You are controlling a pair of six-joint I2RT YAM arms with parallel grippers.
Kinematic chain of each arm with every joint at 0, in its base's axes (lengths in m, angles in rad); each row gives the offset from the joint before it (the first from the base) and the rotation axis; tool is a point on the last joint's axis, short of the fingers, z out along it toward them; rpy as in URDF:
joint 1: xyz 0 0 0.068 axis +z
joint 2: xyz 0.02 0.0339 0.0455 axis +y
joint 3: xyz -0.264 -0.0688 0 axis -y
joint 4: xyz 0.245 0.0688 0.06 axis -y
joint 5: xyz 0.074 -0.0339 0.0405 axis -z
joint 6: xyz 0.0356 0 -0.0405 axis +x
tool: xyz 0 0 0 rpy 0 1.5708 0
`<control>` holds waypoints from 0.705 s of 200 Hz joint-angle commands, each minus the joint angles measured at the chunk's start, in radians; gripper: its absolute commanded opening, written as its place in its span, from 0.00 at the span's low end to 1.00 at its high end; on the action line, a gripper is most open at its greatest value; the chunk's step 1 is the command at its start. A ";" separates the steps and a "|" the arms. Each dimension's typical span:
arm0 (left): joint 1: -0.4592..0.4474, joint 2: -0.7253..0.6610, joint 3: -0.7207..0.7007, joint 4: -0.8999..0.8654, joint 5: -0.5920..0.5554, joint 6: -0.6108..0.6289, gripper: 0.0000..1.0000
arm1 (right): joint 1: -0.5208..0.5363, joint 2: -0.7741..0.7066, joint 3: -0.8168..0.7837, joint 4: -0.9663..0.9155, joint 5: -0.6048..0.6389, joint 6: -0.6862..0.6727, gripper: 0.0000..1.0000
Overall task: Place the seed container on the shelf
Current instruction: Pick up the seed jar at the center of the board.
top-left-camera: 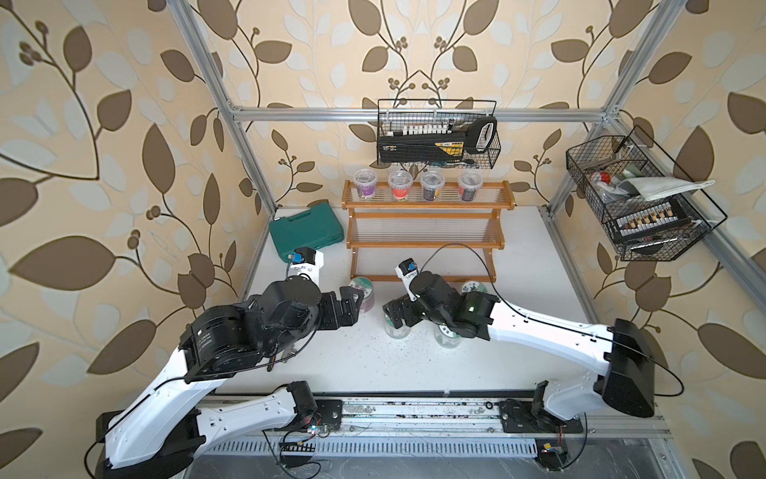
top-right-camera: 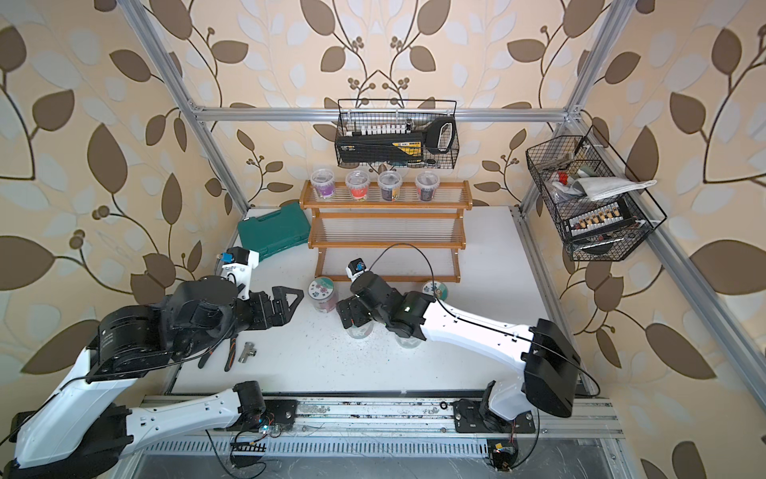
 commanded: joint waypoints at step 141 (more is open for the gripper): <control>0.009 -0.117 -0.028 -0.003 -0.101 0.013 0.98 | 0.135 0.575 0.326 0.113 0.109 -0.045 0.99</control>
